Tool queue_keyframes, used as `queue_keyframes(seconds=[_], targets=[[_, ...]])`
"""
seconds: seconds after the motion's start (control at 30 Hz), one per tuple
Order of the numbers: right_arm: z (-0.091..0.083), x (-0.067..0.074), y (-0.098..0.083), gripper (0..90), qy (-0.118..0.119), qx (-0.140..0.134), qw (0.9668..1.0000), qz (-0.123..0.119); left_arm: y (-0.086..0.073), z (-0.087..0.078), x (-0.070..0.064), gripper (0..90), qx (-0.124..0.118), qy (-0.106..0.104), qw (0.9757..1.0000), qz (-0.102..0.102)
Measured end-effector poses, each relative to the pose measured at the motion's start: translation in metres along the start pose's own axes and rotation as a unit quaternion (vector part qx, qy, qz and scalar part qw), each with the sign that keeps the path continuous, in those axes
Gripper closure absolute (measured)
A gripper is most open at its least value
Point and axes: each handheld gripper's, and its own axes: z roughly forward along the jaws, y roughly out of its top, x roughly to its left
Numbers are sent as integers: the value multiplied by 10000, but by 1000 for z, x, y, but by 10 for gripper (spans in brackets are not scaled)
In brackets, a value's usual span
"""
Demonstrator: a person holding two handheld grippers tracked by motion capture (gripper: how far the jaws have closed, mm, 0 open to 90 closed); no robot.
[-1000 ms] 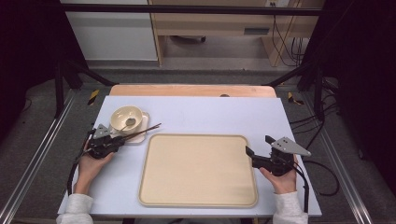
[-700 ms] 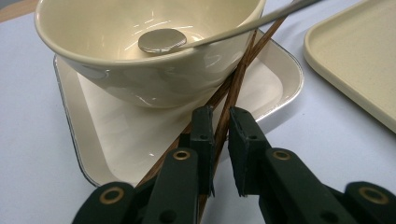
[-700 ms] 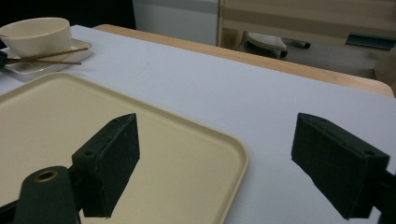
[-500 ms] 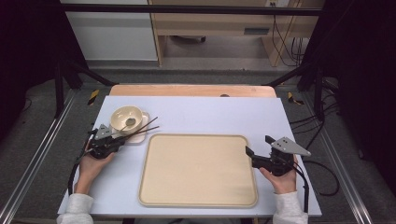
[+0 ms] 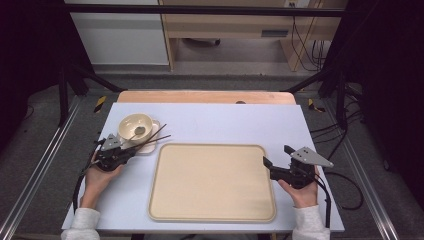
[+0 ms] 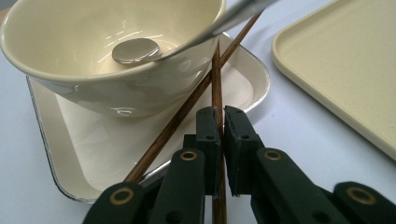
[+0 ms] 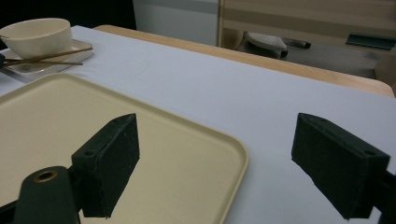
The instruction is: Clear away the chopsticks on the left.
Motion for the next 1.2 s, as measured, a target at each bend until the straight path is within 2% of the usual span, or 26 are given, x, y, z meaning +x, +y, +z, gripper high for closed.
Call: queue_keyframes(seconds=[0.6, 0.8, 1.2], targets=[[-3, -1, 1, 142, 1, -59, 10000, 58, 7, -14, -17, 849, -238, -26, 9997, 75], [-3, -1, 1, 132, -9, -46, 10000, 54, 11, -21, -25, 849, -350, -48, 9994, 28], [-3, -3, 1, 79, -86, 20, 9999, 107, 17, -44, -54, 849, -613, -2, 9981, 47]])
